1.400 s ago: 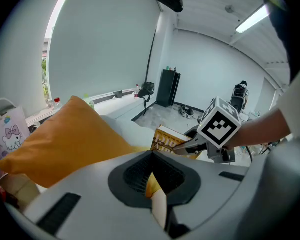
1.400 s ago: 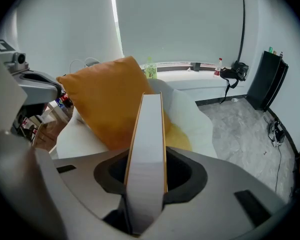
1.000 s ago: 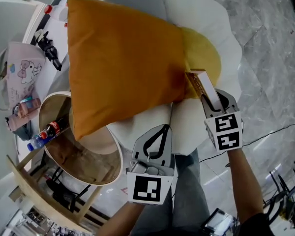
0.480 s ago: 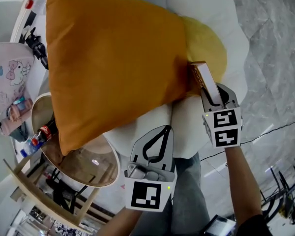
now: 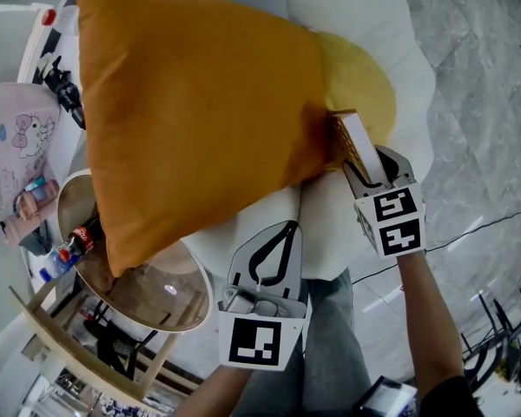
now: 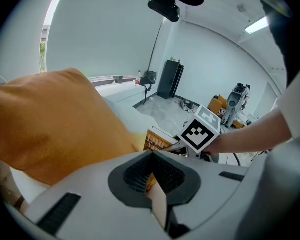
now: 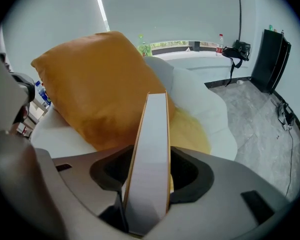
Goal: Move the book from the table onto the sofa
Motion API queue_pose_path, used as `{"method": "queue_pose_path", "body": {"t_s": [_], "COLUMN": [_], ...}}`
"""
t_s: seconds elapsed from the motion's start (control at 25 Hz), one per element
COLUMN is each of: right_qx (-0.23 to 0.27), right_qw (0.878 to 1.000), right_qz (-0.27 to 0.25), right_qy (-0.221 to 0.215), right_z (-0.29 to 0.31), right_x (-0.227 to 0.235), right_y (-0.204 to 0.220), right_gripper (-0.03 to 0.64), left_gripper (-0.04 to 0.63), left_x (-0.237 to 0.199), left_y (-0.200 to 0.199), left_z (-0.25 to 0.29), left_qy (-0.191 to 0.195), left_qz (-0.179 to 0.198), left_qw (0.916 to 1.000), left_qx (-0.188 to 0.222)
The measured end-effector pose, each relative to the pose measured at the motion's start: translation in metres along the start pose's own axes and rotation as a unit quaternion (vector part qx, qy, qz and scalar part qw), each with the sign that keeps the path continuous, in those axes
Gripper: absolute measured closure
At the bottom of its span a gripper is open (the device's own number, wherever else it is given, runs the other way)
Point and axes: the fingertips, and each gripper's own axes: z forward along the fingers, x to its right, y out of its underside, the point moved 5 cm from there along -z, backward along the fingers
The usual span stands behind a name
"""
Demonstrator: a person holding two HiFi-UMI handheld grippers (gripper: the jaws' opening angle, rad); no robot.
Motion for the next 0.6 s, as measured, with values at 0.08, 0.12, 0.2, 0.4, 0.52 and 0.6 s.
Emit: {"method": "queue_pose_path", "body": {"t_s": [0.08, 0.12, 0.2, 0.4, 0.52, 0.6], "right_qx": [0.002, 0.003, 0.003, 0.006, 0.01, 0.013], "right_qw": [1.0, 1.0, 1.0, 1.0, 1.0, 1.0], "right_qz": [-0.001, 0.0, -0.002, -0.003, -0.003, -0.004], "right_qy": [0.0, -0.001, -0.002, -0.005, -0.009, -0.014], "right_z": [-0.002, -0.003, -0.005, -0.012, -0.023, -0.034], "right_x": [0.001, 0.001, 0.001, 0.003, 0.003, 0.002], "right_y": [-0.002, -0.003, -0.004, -0.006, -0.009, -0.011], "right_gripper": [0.396, 0.396, 0.396, 0.396, 0.396, 0.396], "left_gripper": [0.588, 0.588, 0.588, 0.588, 0.588, 0.588], "left_x": [0.0, 0.0, 0.0, 0.002, 0.006, 0.009], "left_y": [-0.001, -0.002, -0.003, -0.007, -0.012, -0.019], "left_z": [0.0, 0.0, -0.001, 0.0, -0.002, -0.004], "left_qy": [0.0, 0.001, 0.001, 0.0, 0.001, -0.001], "left_qz": [0.001, 0.003, 0.004, 0.006, 0.006, 0.012], "left_qw": [1.0, 1.0, 1.0, 1.0, 1.0, 0.9999], "left_qx": [0.001, 0.001, 0.0, -0.003, -0.001, 0.002]}}
